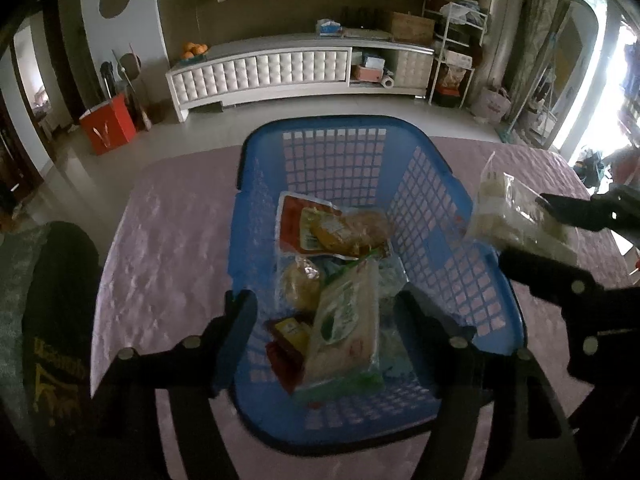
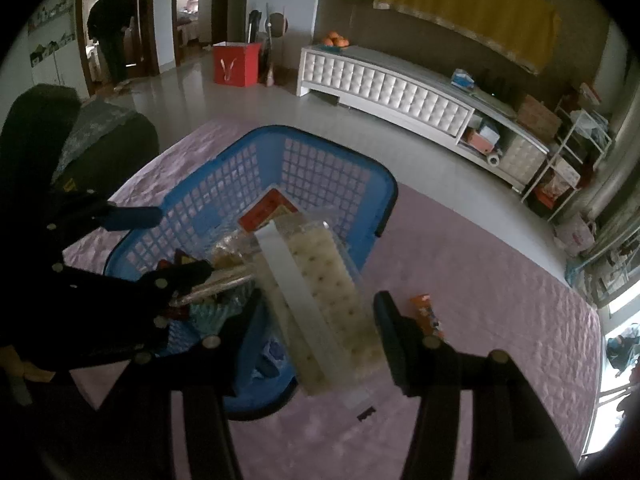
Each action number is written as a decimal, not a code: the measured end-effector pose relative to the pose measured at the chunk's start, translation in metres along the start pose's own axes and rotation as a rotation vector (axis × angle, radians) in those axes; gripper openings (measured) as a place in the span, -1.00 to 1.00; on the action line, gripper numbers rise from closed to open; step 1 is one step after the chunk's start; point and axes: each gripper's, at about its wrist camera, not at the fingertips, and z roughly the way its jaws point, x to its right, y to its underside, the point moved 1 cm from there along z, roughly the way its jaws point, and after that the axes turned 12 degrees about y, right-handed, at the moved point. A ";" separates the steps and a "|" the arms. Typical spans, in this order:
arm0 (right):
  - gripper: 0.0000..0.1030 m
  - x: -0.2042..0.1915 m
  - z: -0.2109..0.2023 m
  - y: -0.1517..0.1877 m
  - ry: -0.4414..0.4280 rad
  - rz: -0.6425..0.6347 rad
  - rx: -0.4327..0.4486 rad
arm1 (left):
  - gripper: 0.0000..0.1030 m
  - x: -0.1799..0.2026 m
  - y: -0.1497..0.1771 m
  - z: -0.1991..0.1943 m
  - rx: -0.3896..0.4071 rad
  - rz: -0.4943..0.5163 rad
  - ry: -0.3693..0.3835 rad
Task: Organize snacks
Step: 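Carry both packs over the blue basket and open both tools to drop them, then move the right tool to the orange wafer bar and grasp it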
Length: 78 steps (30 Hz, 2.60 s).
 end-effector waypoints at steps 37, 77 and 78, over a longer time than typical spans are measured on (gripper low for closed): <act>0.20 -0.045 0.026 -0.001 -0.098 -0.086 -0.065 | 0.46 -0.031 0.027 -0.023 0.027 -0.042 0.007; 0.64 0.111 0.111 0.028 0.029 0.120 -0.159 | 0.46 0.007 -0.058 0.080 -0.115 -0.022 0.040; 0.64 0.111 0.119 0.031 0.027 0.117 -0.176 | 0.46 0.008 -0.058 0.084 -0.127 -0.016 0.035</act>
